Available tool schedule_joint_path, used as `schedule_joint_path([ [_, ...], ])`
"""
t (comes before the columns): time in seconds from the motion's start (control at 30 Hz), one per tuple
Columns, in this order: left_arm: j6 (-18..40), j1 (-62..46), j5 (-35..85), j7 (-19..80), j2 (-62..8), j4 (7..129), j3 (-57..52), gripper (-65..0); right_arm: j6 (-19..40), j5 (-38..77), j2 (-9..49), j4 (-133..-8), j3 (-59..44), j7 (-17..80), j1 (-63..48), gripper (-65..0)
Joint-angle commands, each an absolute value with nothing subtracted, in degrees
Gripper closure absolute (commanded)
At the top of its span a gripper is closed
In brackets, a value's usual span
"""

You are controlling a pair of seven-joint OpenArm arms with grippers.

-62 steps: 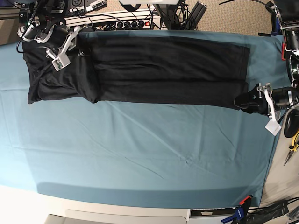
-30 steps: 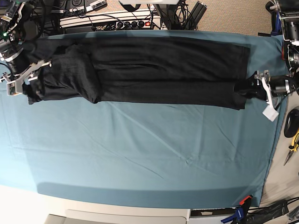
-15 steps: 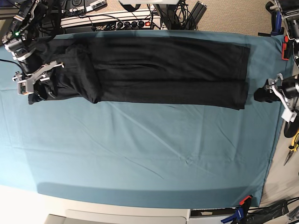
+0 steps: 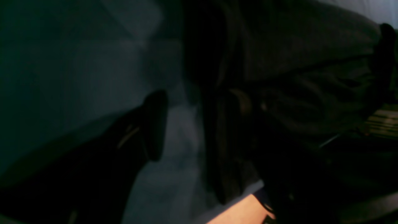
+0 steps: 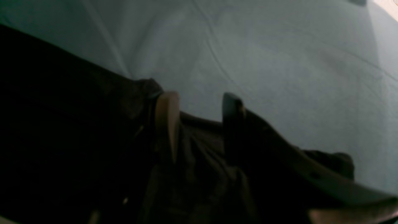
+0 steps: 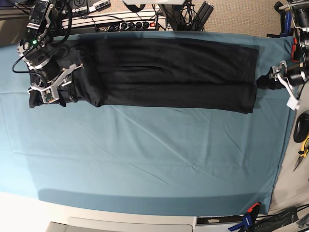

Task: Fold the T-shirt properly
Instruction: 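Regrasp the folded hem end with the left gripper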

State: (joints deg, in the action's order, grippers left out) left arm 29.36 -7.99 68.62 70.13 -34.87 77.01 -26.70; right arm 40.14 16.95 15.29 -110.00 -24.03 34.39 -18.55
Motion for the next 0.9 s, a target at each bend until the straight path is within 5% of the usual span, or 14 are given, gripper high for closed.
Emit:
schedule_joint_path([
  [0.0,29.3,-7.8,70.3,69.4,-35.6,77.8,-27.2,-31.8,40.0,17.7,16.2,-111.0,-24.4,32.5,-18.1,-23.4],
  [0.87,29.6,-7.7,70.3,68.0,-28.0,77.8,-27.1,-31.8,40.0,18.0,16.2,-111.0,-24.4,31.6,-17.9,-23.4],
])
